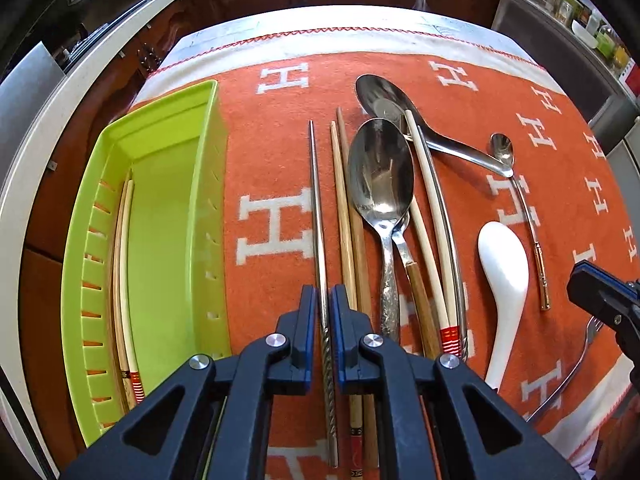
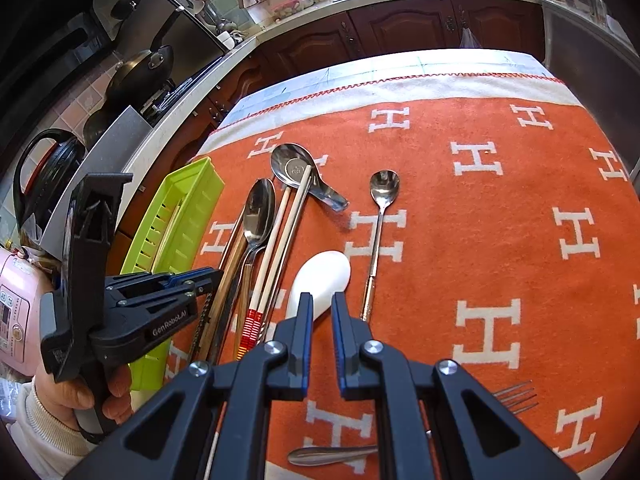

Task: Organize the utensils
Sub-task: 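Grasp a thin metal chopstick with the left tool, then place the metal chopstick in the green tray with the left tool while the right tool grasps a red-striped chopstick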

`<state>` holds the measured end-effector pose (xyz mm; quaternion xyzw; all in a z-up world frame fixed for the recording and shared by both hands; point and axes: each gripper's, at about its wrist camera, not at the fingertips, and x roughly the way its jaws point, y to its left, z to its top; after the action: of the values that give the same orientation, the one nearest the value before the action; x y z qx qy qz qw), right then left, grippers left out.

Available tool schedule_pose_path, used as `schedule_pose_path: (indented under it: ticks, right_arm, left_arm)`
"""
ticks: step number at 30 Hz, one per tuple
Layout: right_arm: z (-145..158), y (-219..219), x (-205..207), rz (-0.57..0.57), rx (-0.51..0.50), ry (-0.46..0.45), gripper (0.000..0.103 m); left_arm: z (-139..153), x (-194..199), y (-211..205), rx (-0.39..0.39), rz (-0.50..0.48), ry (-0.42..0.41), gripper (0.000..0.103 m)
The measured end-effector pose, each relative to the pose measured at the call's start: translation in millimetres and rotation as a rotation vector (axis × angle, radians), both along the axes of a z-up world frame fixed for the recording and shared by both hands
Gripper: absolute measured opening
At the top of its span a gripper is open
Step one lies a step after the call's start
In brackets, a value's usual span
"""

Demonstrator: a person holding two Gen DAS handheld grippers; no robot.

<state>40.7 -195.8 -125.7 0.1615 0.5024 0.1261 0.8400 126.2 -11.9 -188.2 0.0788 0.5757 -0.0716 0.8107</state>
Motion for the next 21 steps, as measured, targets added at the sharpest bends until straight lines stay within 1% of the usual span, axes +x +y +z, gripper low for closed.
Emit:
schedule_pose_path:
  ticks: [4,6,8,12,14,17,19,21]
  right_arm:
    - [-1,1,1,0.004,-0.001,0.002,0.009]
    - [0,2,1,0.010,-0.003,0.001,0.009]
    - [0,3,1,0.014,-0.006,-0.001,0.010]
    - [0,5,1,0.017,-0.011,0.001,0.010]
    - [0,5,1,0.016,-0.012,0.001,0.010]
    - [1,6,1,0.018,-0.016,0.001,0.010]
    - [3,7,0,0.019,-0.020,-0.003,0.010]
    - [5,8,1,0.021,-0.024,-0.006,0.010]
  left_arm:
    - [1,1,-2,-0.001,0.001,0.002,0.007]
    - [0,1,-2,-0.003,0.005,0.000,0.005]
    - [-1,0,-2,-0.019,0.010,0.000,0.003]
    - [-1,-7,-9,-0.088,-0.010,0.017,0.003]
    - [-1,-9,-13,-0.084,-0.016,0.005,0.004]
    - [-1,-11,-14,-0.095,-0.005,-0.004,0.003]
    - [0,-11,-9,-0.133,0.018,0.000,0.003]
    - [2,-10,-3,-0.149,0.035,-0.008,0.003]
